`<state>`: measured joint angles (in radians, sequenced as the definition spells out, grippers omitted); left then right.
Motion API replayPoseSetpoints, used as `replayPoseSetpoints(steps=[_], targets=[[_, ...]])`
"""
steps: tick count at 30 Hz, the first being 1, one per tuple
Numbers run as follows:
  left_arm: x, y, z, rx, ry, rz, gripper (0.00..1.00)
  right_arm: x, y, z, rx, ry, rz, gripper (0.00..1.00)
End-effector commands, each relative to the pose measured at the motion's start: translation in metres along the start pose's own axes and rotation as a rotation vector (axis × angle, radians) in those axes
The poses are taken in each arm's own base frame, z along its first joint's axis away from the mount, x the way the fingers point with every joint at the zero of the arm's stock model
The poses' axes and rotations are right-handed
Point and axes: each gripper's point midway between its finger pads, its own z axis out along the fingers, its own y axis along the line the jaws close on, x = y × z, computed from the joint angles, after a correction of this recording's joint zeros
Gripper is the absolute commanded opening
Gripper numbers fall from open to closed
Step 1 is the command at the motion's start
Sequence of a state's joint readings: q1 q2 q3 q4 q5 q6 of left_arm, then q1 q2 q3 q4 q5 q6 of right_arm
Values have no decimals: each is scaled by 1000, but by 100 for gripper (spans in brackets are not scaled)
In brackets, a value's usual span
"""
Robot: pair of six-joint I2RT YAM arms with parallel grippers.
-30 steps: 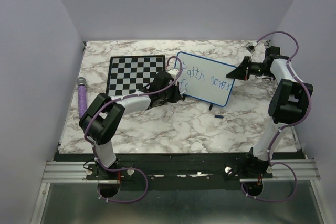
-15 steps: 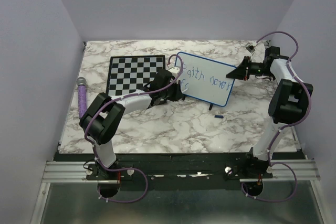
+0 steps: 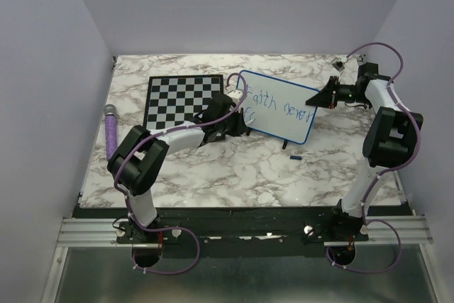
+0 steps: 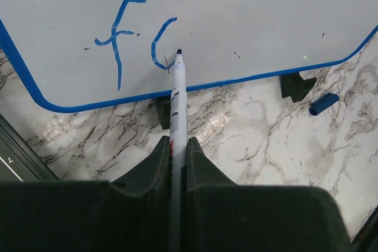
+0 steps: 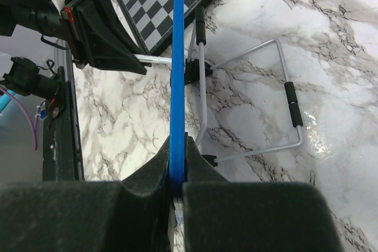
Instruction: Write a sentence on the whiteboard
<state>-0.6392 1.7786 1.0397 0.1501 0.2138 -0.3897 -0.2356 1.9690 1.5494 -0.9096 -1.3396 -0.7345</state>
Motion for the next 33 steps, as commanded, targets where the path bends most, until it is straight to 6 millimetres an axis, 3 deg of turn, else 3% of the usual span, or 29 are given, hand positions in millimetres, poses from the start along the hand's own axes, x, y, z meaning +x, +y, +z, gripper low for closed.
replayPoseSetpoints(steps=[1, 33], targets=[[-35, 3, -3, -26, -105, 5, 0, -5, -4, 1, 4, 4, -51, 0], [-44, 0, -6, -20, -131, 6, 0, -4, -5, 1, 6, 6, -51, 0]])
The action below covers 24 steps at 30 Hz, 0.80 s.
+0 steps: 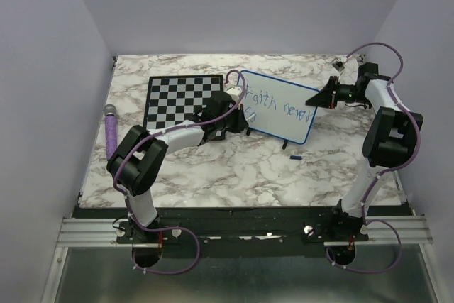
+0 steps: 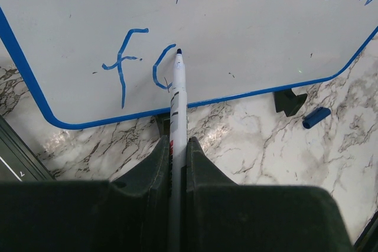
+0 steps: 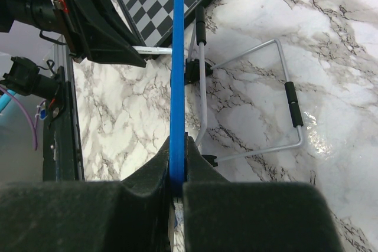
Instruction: Write a sentence on the whiteboard
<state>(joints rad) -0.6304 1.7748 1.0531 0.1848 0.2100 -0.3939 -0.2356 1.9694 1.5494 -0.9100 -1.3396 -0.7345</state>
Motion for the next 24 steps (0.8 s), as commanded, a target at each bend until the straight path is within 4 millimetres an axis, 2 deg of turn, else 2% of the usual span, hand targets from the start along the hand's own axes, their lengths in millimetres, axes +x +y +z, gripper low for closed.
replayPoseSetpoints(steps=[1, 7, 24], targets=[[-26, 2, -4, -30, -76, 4, 0, -5, -5, 1, 6, 6, -51, 1], [-24, 2, -4, -25, -71, 5, 0, -4, -5, 1, 6, 6, -51, 0], [6, 7, -1, -22, 28, -10, 0, -6, -4, 1, 3, 3, -51, 1]])
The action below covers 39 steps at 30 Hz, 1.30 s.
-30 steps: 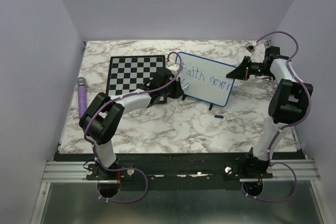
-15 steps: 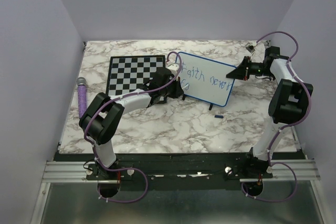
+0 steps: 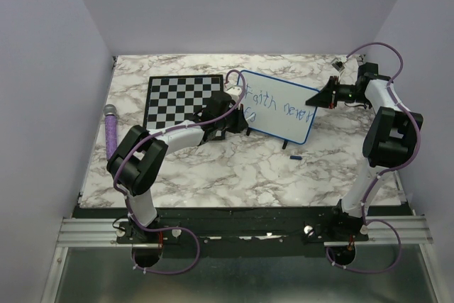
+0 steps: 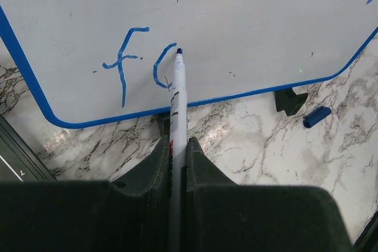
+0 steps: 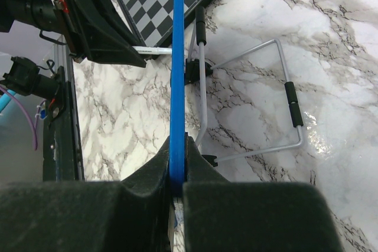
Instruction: Write a sentence on the whiteboard
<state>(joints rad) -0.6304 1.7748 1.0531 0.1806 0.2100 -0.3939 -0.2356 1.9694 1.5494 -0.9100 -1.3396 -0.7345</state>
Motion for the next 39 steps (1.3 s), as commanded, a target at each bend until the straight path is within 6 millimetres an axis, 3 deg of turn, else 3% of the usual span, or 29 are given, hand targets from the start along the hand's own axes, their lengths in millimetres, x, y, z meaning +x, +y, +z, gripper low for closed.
replayPoseSetpoints(steps=[1, 27, 39], targets=[[6, 7, -1, -20, 27, -10, 0, -6, -4, 1, 4, 4, -51, 1], [35, 2, 2, 23, 111, -30, 0, -6, -3, 1, 2, 2, -51, 1], [38, -7, 4, 53, 126, -25, 0, -6, -3, 0, 3, 3, -53, 0]])
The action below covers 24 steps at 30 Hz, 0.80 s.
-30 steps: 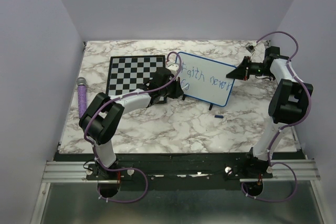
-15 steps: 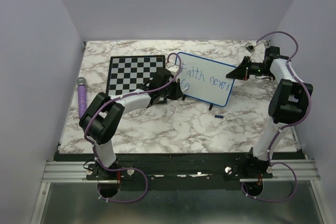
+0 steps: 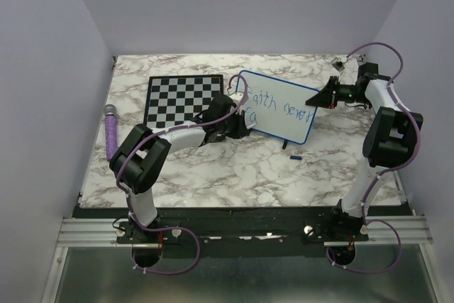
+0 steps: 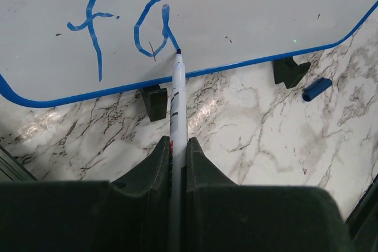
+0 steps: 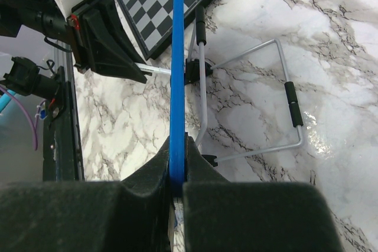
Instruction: Write a sentence on the whiteboard
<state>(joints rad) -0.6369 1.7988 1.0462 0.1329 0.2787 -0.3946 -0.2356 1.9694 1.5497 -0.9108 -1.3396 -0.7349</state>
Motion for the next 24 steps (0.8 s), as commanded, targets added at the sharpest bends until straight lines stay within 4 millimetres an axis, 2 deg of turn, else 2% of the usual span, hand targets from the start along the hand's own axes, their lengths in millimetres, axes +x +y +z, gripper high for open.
replayPoseSetpoints(steps=[1, 5, 6, 8, 14, 20, 24], targets=[[10, -2, 4, 14, 27, -8, 0, -6, -3, 1, 3, 3, -53, 1], [-1, -10, -6, 36, -24, -9, 0, -5, -3, 1, 3, 3, -53, 0], [-11, -16, -12, 50, -60, -5, 0, -5, -3, 1, 2, 3, -53, 1], [-15, -20, -18, 63, -83, -5, 0, -5, -3, 1, 1, 2, -51, 0], [-45, -36, -38, 103, -183, 1, 0, -5, -3, 1, 2, 4, -52, 1], [-58, -37, -32, 98, -200, -2, 0, -5, -3, 1, 2, 3, -54, 0], [-57, -30, -21, 73, -184, -13, 0, -5, -3, 1, 2, 4, -53, 0]])
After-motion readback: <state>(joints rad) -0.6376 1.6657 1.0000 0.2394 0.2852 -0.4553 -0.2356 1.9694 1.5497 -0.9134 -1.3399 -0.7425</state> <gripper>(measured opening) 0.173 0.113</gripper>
